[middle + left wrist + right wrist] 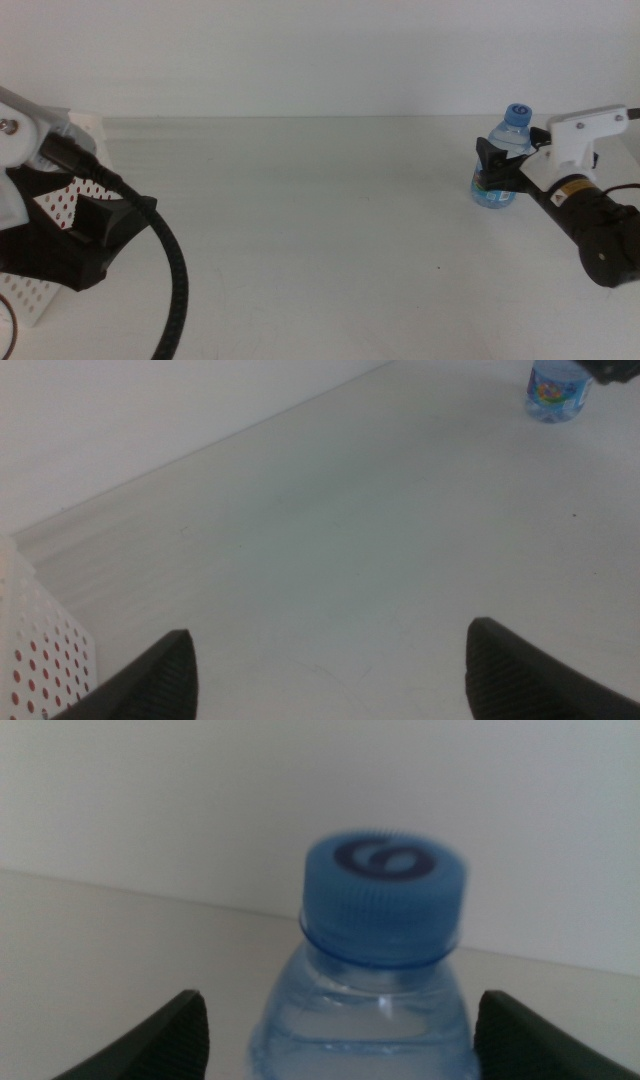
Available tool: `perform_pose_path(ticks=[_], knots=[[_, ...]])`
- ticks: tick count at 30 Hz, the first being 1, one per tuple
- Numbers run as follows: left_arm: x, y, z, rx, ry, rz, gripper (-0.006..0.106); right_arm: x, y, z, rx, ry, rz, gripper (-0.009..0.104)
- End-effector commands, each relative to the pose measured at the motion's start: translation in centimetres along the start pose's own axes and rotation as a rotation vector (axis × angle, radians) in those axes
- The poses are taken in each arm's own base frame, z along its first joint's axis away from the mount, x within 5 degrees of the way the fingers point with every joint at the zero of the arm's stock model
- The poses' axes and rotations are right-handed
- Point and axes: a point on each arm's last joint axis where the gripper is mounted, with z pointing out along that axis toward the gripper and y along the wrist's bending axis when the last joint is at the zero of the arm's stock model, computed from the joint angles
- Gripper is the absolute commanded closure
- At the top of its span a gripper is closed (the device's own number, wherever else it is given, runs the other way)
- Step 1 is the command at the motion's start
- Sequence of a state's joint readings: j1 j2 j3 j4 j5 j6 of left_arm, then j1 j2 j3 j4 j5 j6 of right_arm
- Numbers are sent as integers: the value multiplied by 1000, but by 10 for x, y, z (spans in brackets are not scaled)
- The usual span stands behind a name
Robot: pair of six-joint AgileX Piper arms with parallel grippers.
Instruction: Use arms to grab the bottles and put them into the dustbin to the left of the table.
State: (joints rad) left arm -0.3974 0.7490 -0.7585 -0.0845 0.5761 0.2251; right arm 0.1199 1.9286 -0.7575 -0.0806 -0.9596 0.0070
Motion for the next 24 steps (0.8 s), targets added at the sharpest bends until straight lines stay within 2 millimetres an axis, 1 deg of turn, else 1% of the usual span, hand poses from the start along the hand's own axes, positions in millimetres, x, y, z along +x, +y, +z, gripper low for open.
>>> perform_pose_path(ticks=[1, 3, 5, 6, 7, 8, 9, 11, 12, 13, 15, 18, 21, 24], knots=[[-15, 1, -7, -4, -102, -24, 16, -22, -4, 11, 12, -118, -24, 0], [-15, 1, -7, -4, -102, -24, 16, -21, -4, 19, 14, -107, -25, 0], [-15, 1, -7, -4, -102, -24, 16, -21, -5, 23, 14, -101, -25, 4], [-15, 1, -7, -4, -102, -24, 16, -21, -5, 24, 14, -96, -25, 8], [-15, 1, -7, -4, -102, -24, 16, -21, -5, 24, 14, -97, -25, 16], [-15, 1, -7, -4, -102, -24, 16, -22, -5, 24, 14, -102, -22, 26], [-15, 1, -7, -4, -102, -24, 16, -22, -5, 24, 14, -101, -17, 40], [-15, 1, -7, -4, -102, -24, 16, -22, -3, 24, 5, -95, 1, 69], [-15, 1, -7, -4, -102, -24, 16, -22, -2, 23, -8, -87, 24, 86], [-15, 1, -7, -4, -102, -24, 16, -23, 3, 23, -35, -75, 37, 95], [-15, 1, -7, -4, -102, -24, 16, -32, 13, 21, -99, -79, 23, 95], [-15, 1, -7, -4, -102, -24, 16, -54, 35, 16, -211, -142, -27, 95], [-15, 1, -7, -4, -102, -24, 16, -81, 60, 16, -307, -202, -42, 95], [-15, 1, -7, -4, -102, -24, 16, -101, 90, 21, -400, -207, -47, 95]])
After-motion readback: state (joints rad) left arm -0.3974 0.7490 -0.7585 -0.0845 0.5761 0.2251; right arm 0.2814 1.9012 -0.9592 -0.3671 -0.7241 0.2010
